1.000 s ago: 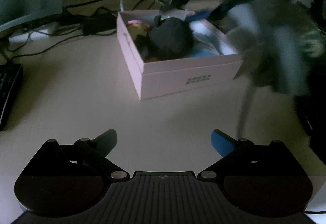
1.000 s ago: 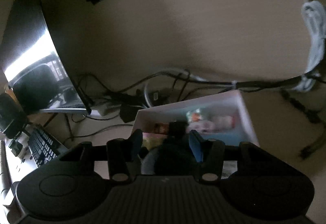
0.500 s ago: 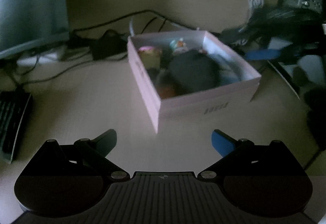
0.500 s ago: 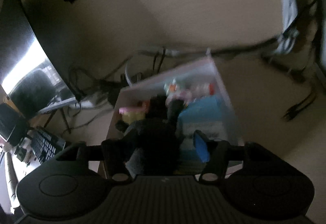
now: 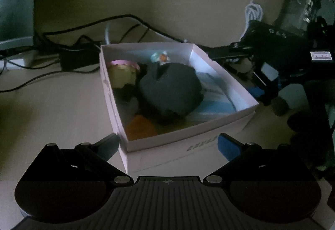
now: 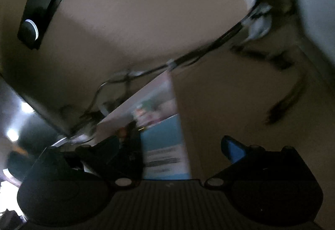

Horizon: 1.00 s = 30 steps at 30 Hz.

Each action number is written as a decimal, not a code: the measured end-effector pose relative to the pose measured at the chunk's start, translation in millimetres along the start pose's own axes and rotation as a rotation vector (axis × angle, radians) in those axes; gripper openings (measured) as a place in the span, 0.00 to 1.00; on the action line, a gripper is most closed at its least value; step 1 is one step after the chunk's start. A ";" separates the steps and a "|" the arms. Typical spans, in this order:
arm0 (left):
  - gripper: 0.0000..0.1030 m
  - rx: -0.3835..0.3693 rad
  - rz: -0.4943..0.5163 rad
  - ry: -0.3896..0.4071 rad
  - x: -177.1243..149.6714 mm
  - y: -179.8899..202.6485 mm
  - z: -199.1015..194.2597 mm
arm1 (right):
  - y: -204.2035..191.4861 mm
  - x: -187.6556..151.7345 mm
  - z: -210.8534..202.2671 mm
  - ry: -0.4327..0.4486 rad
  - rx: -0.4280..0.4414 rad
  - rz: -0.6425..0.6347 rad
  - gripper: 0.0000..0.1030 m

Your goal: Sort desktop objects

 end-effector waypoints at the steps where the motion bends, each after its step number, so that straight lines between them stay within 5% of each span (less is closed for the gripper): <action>1: 0.99 -0.009 -0.005 0.005 -1.0 -2.8 -0.6 | -5.1 -2.6 1.4 0.014 -0.027 -0.022 1.00; 5: 0.99 0.025 -0.030 0.016 -7.9 -14.6 -12.9 | -34.4 -23.9 10.9 -0.013 -0.098 -0.128 1.00; 13: 0.99 0.194 -0.148 0.023 -38.1 -86.1 -65.3 | -97.4 -64.0 67.4 -0.167 0.065 -0.204 1.00; 20: 0.99 0.286 -0.201 0.056 -29.4 -126.0 -59.6 | -143.5 -79.3 126.8 -0.181 0.055 -0.298 1.00; 25: 1.00 0.329 -0.239 0.060 -39.9 -115.0 -68.3 | -137.2 -82.3 106.9 -0.163 0.075 -0.316 1.00; 30: 1.00 0.434 -0.268 0.068 -76.8 -84.4 -80.9 | -127.7 -101.1 54.3 -0.082 -0.019 -0.468 1.00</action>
Point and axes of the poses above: each gripper's, at about its wrist camera, not at the fingertips, and z roughly the way its jaws point, y to its right, x to its top, the point moved 1 cm from there along z, roughly the way its jaws point, and after that the axes turned 6 degrees about x, right-handed, at the moved point
